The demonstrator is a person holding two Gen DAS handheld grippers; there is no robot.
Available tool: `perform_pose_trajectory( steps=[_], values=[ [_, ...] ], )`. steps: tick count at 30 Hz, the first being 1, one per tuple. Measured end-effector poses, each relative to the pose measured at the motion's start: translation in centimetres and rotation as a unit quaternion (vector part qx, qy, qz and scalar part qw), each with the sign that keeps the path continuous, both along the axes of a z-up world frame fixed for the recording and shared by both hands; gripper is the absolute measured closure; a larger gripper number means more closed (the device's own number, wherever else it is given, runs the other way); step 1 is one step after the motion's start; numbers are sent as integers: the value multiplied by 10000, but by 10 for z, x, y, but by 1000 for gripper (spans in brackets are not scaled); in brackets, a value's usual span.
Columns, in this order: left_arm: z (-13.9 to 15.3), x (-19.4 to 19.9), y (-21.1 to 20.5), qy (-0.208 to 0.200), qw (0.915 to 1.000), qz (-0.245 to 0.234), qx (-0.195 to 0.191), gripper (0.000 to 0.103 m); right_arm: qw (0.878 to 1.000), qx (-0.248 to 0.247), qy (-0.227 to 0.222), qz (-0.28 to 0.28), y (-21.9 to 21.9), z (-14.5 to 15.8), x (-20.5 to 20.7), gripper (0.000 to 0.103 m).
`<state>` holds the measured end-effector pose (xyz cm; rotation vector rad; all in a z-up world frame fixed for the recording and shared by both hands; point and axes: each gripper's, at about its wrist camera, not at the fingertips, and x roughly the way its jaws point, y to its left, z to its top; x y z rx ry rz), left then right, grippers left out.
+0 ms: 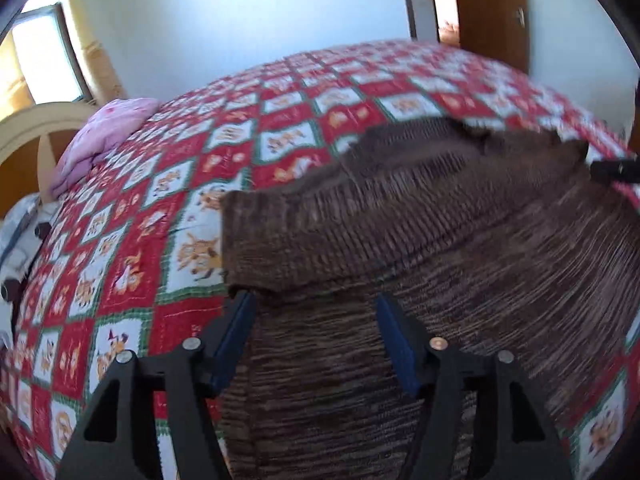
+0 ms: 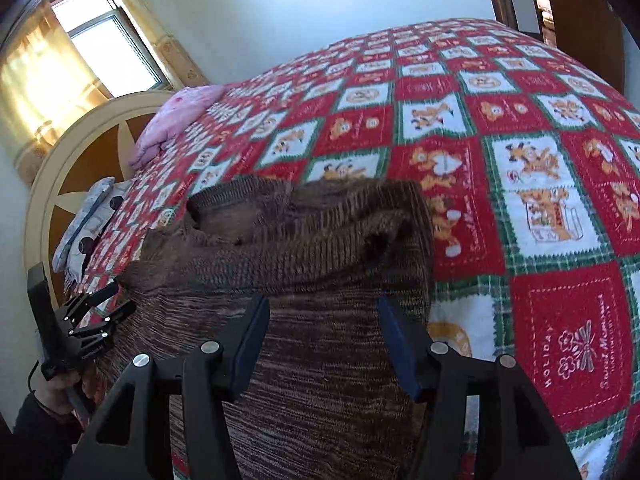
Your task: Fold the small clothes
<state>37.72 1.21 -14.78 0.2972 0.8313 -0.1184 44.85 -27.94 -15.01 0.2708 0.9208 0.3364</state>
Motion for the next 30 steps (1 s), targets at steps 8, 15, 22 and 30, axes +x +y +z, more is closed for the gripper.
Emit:
perform_pose_trajectory(
  steps=[8, 15, 22, 30],
  values=[
    [6, 72, 33, -80, 9926, 1164, 324, 29, 9999, 14, -132, -54, -3, -6, -2, 45],
    [-1, 58, 74, -185, 9789, 2028, -156, 29, 9985, 126, -527, -116, -6, 9, -10, 45],
    [-14, 40, 78, -391, 9783, 2007, -324, 14, 9979, -28, -92, 633, 28, 10, -15, 45],
    [-21, 41, 79, -317, 9769, 2079, -383, 7, 9964, -566, 449, 434, 47, 9, 57, 45]
  ],
)
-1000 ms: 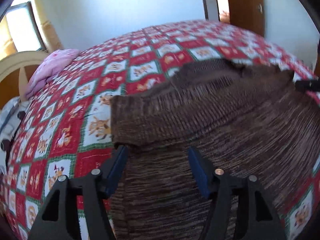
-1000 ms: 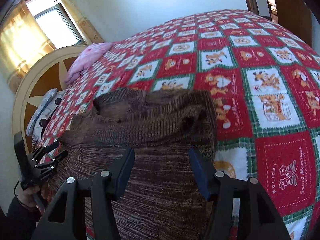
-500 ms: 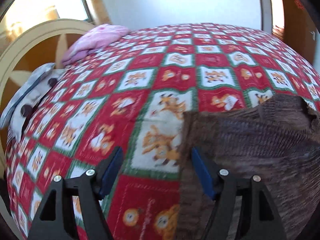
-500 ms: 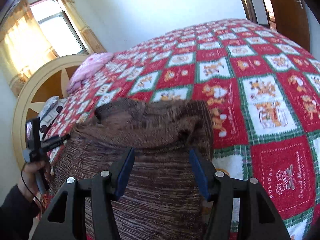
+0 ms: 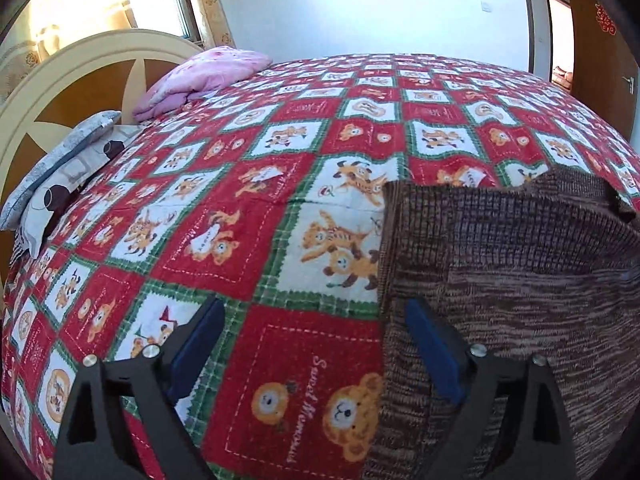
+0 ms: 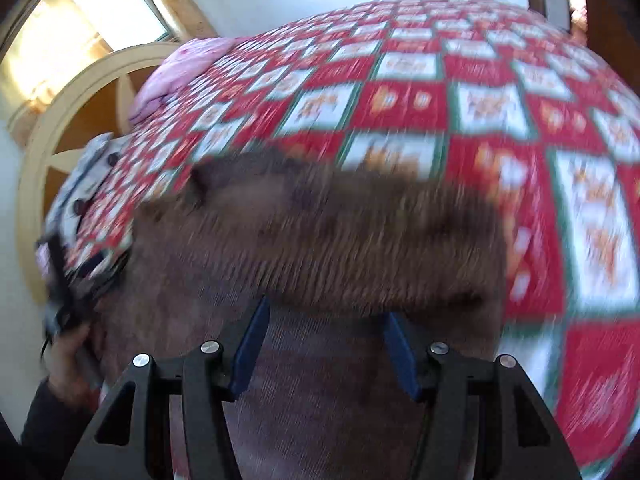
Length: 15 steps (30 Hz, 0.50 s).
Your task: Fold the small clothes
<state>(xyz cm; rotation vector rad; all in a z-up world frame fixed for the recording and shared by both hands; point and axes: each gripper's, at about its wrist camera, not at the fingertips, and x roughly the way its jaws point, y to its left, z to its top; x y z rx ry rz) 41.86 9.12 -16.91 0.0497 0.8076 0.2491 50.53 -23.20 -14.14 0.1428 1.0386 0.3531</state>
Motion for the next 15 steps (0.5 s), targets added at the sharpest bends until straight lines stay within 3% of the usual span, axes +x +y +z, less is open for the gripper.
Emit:
perform_pose_trajectory(
  steps=[3, 6, 10, 15],
  values=[
    [-2, 0, 12, 24, 9992, 22, -402, 3, 9954, -303, -600, -681, -12, 26, 24, 45],
    [-4, -1, 23, 28, 9965, 46, -836, 1, 9931, 215, -769, -862, -22, 46, 21, 45],
    [-5, -3, 25, -46, 9945, -20, -1048, 0, 9938, -94, -1017, -434, -2, 49, -13, 45],
    [-2, -10, 35, -271, 9889, -66, -1459, 0, 9916, -926, -855, 299, 27, 13, -36, 45]
  ],
)
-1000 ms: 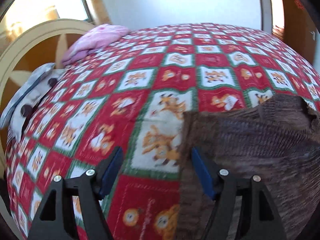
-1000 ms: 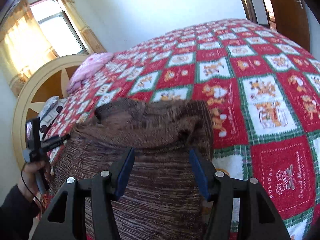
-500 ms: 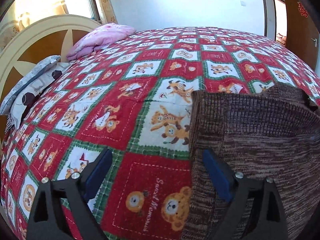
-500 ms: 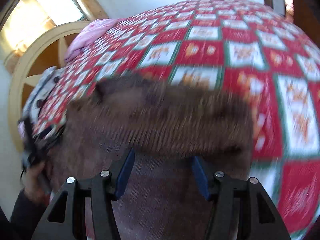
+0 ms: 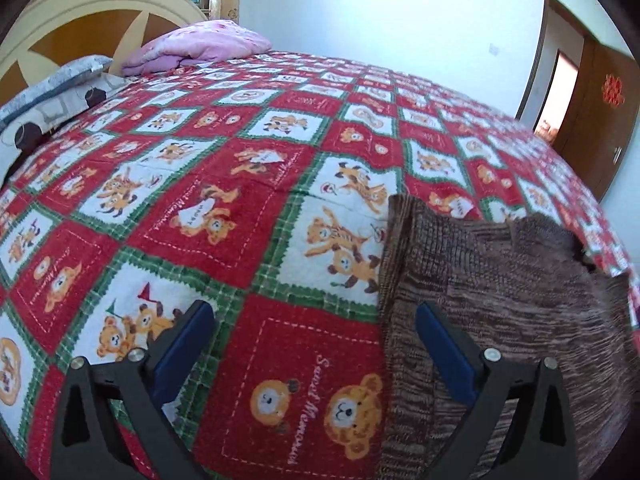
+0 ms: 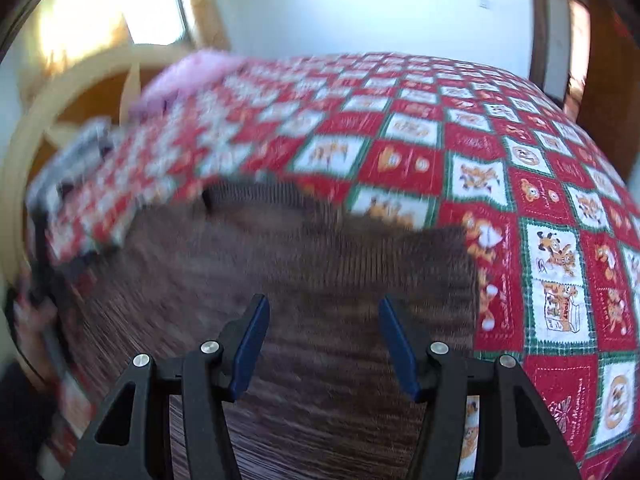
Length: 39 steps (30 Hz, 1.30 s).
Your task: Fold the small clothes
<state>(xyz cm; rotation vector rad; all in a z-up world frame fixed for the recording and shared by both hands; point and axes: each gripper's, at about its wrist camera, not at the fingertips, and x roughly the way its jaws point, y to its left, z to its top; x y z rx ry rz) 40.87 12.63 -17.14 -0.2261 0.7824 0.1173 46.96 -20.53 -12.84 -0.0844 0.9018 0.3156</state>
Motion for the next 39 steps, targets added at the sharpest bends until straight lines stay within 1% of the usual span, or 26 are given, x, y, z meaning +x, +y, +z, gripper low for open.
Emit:
perform_pose_trajectory(
  steps=[2, 4, 5, 6, 8, 9, 11, 12, 15, 18, 19, 20, 21, 23, 24, 25, 26, 27, 29, 32, 34, 35, 38, 39],
  values=[
    [1, -5, 8, -159, 9993, 8, -324, 0, 9992, -312, 166, -158, -6, -16, 4, 45],
    [2, -10, 16, -313, 9977, 36, -597, 0, 9960, -517, 428, -596, -21, -27, 12, 45],
    [2, -11, 20, -367, 9967, 75, -726, 0, 9947, -526, 410, -788, -31, -28, 11, 45],
    [2, -13, 23, -433, 9954, 114, -849, 0, 9943, -476, 422, -853, -37, -27, 11, 45],
    [2, -12, 23, -454, 9951, 106, -877, 0, 9951, -193, 365, -898, -50, -21, 4, 45],
    [2, -12, 22, -446, 9953, 106, -855, 0, 9950, -39, 231, -970, -59, -14, 0, 45],
    [3, -12, 21, -446, 9957, 99, -809, 0, 9931, 77, 37, -1172, -73, -4, -5, 46],
    [3, -12, 21, -453, 9956, 99, -816, 0, 9918, 147, -18, -1266, -80, -1, -6, 53],
    [3, -13, 22, -494, 9946, 93, -903, 0, 9905, 266, 146, -1344, -89, -4, 3, 64],
    [4, -15, 24, -527, 9943, 103, -923, 0, 9896, 471, 282, -1326, -86, -11, 12, 66],
    [4, -16, 24, -527, 9944, 105, -907, 0, 9895, 456, 355, -1321, -84, -15, 15, 67],
    [4, -16, 24, -529, 9946, 104, -890, 0, 9895, 332, 482, -1319, -80, -22, 19, 75],
    [5, -16, 23, -536, 9946, 107, -882, 0, 9885, 143, 585, -1386, -79, -29, 22, 77],
    [4, -17, 23, -546, 9946, 113, -881, 0, 9873, 101, 514, -1497, -79, -30, 17, 77],
    [4, -17, 23, -544, 9946, 113, -879, 0, 9873, -28, 443, -1525, -77, -28, 13, 77],
    [4, -17, 23, -540, 9947, 113, -870, 0, 9863, -329, 306, -1589, -72, -23, 8, 77],
    [4, -16, 23, -515, 9950, 116, -844, 0, 9854, -511, 189, -1612, -69, -19, 3, 77],
    [4, -16, 22, -487, 9956, 117, -789, 0, 9868, -503, 65, -1535, -64, -13, -4, 76],
    [5, -15, 19, -427, 9968, 129, -660, 0, 9922, -233, -22, -1227, -54, -2, -18, 75],
    [4, -13, 15, -326, 9983, 145, -452, 0, 9981, -157, -165, -570, -21, 6, -42, 69],
    [5, -13, 12, -317, 9988, 160, -341, 0, 9996, -212, -38, -189, 3, -2, -54, 69],
    [5, -13, 12, -305, 9989, 171, -307, 0, 9996, -246, 73, -101, 10, -8, -59, 69],
    [4, -12, 12, -281, 9990, 183, -286, 0, 9991, -307, 269, -124, 14, -25, -71, 68],
    [4, -12, 13, -278, 9991, 179, -278, 0, 9991, -291, 252, -158, 10, -29, -75, 65]
  ],
)
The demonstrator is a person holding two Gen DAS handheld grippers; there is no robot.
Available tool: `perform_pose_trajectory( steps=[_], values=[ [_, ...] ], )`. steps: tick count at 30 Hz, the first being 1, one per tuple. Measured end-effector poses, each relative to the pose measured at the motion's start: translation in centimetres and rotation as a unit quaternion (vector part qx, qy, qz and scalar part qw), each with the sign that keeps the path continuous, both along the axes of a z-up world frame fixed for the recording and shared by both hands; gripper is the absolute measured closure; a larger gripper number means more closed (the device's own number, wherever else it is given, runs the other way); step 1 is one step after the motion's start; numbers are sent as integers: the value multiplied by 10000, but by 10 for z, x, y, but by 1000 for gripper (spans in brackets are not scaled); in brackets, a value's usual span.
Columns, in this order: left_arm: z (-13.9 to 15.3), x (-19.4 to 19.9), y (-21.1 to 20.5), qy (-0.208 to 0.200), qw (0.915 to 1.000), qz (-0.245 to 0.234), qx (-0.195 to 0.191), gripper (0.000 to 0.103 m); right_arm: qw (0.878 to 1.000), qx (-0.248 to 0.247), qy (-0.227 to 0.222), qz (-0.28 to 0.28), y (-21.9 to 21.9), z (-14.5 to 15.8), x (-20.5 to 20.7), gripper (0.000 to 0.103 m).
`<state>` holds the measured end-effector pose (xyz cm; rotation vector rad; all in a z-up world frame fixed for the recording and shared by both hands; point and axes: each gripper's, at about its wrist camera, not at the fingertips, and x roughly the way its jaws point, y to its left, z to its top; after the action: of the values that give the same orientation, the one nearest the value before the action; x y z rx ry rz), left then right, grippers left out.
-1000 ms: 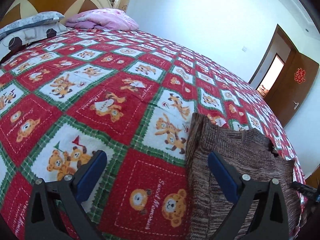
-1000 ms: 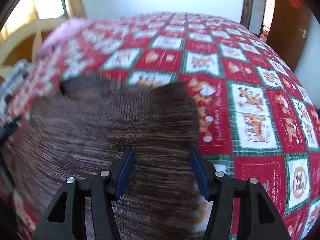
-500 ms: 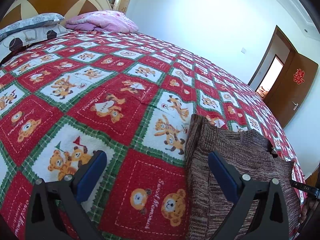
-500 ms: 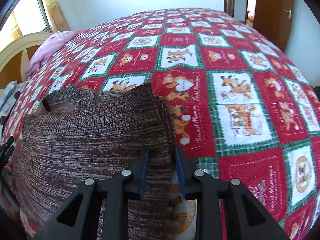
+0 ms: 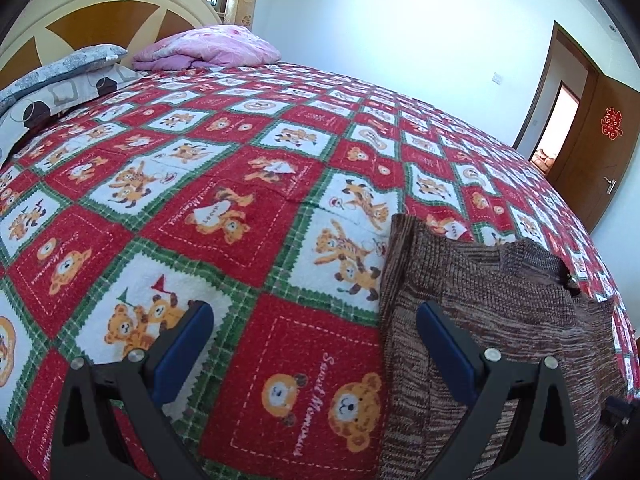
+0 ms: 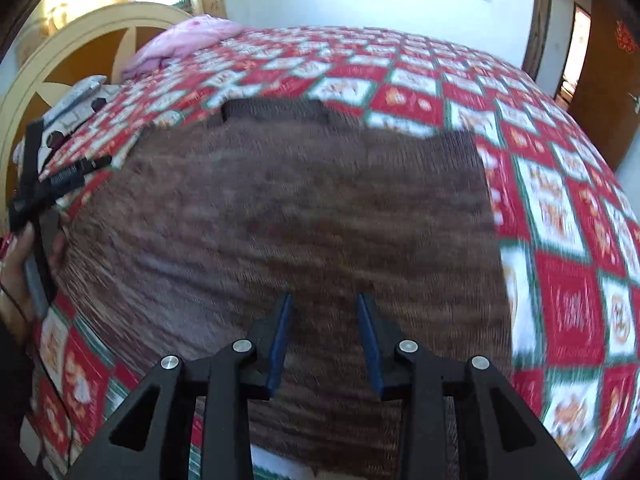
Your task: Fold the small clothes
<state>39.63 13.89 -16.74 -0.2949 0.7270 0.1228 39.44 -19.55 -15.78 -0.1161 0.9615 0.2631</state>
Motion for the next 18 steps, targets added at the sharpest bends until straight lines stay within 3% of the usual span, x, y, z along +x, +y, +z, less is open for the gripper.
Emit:
perform_pose_trajectory(
  steps=[10, 18],
  values=[
    [0, 0, -1, -22, 10000, -42, -34, 0, 9998, 163, -60, -50, -25, -8, -24, 64],
    [-1, -4, 5, 20, 9990, -226, -375, 0, 9997, -26, -173, -172, -21, -9, -35, 63]
  ],
)
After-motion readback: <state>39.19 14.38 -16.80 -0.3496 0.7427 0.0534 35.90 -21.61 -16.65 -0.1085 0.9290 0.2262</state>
